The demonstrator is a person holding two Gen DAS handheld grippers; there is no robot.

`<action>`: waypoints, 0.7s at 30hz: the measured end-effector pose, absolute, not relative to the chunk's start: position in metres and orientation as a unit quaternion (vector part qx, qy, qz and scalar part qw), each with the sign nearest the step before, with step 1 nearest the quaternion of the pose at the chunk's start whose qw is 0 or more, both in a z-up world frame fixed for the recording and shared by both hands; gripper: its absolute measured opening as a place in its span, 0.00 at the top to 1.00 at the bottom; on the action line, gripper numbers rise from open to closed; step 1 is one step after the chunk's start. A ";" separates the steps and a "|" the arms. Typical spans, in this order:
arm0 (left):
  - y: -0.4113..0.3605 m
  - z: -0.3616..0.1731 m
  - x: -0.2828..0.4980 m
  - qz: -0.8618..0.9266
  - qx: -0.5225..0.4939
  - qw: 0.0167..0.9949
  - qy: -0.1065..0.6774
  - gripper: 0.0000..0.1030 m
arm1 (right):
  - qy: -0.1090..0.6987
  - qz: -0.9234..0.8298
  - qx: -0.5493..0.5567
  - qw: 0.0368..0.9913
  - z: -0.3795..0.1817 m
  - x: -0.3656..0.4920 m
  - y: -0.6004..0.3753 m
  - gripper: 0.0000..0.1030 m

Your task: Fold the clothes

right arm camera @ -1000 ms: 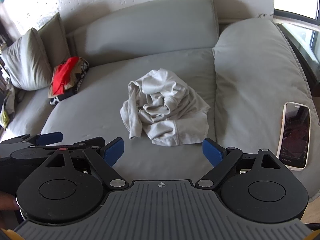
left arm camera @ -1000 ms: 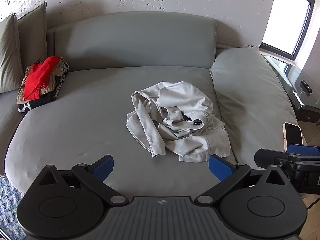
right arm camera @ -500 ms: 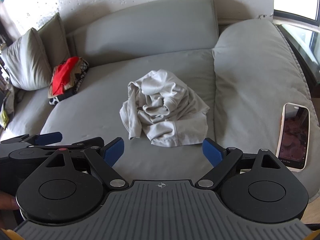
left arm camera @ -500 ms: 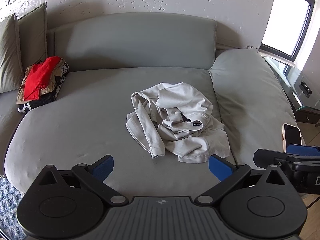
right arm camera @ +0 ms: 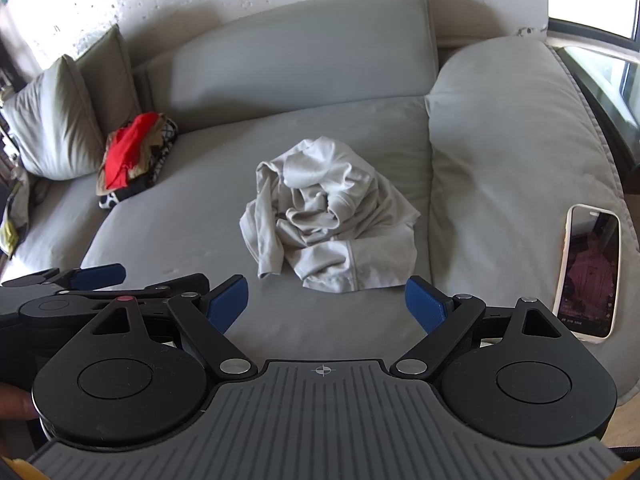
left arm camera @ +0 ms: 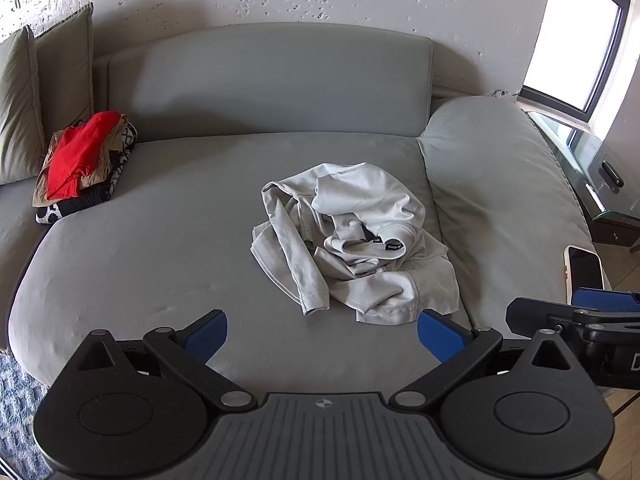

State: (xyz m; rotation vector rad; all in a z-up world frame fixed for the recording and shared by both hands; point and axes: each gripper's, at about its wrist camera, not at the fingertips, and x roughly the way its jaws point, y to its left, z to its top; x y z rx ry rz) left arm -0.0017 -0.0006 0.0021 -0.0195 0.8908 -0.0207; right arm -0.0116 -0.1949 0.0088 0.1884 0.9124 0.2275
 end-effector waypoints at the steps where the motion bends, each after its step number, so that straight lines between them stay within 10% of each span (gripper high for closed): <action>1: -0.001 0.002 -0.002 -0.010 -0.010 0.902 0.431 0.01 | 0.439 0.109 0.091 0.887 0.008 -0.011 -0.195 0.13; 14: 0.032 -0.016 0.012 0.050 0.009 0.918 0.393 0.03 | 0.434 0.088 0.128 0.887 -0.028 0.015 -0.203 0.12; 21: 0.047 -0.040 0.032 0.038 -0.035 0.910 0.412 0.31 | 0.439 0.094 0.146 0.882 -0.063 0.054 -0.200 0.14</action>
